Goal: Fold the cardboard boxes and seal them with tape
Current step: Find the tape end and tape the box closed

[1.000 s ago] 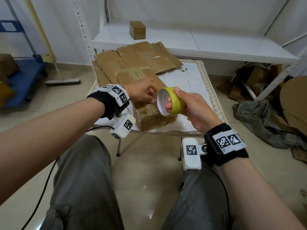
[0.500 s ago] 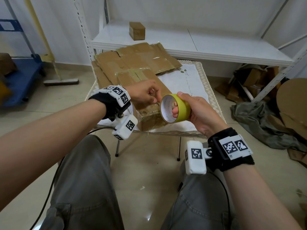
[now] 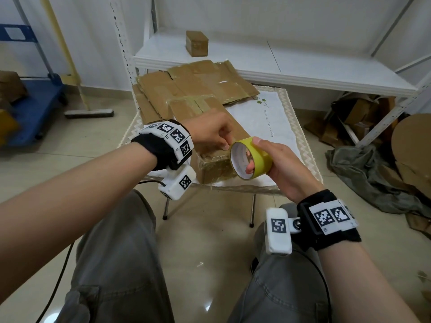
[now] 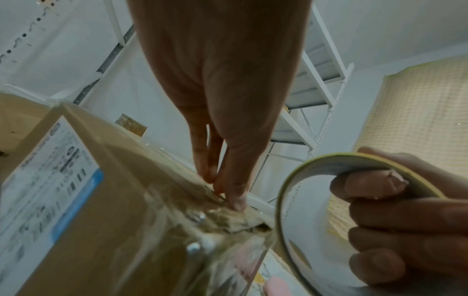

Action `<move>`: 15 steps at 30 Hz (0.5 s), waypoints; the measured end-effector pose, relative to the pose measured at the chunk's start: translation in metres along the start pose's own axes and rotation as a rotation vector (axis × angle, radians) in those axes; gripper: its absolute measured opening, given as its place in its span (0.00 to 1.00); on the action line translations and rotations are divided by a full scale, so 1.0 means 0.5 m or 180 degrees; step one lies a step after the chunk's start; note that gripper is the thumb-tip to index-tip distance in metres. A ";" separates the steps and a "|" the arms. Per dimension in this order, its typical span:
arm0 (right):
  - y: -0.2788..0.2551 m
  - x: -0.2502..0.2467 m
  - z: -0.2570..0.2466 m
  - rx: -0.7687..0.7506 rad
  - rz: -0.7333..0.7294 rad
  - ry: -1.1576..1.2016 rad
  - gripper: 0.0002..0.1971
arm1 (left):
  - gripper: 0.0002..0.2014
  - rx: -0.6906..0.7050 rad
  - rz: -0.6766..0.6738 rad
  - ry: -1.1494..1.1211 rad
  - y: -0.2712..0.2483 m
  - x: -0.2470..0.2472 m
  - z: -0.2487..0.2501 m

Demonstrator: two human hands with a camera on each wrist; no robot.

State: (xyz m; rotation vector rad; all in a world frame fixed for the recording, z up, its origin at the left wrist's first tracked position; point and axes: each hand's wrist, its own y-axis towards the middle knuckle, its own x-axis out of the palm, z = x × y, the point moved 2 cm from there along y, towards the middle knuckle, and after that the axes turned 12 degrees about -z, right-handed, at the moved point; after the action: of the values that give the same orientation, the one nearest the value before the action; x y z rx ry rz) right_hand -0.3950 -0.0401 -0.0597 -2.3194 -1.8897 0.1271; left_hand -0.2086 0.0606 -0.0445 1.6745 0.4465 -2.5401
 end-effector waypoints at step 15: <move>-0.009 0.031 0.019 0.0248 -0.0194 -0.0088 0.20 | 0.10 -0.0288 -0.0442 0.0765 0.008 0.018 0.026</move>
State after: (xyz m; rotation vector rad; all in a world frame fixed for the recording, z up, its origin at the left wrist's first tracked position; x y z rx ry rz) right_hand -0.3977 -0.0234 -0.0678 -2.2187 -1.9300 0.2231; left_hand -0.2227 0.0542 -0.0487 1.9876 0.7065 -2.3739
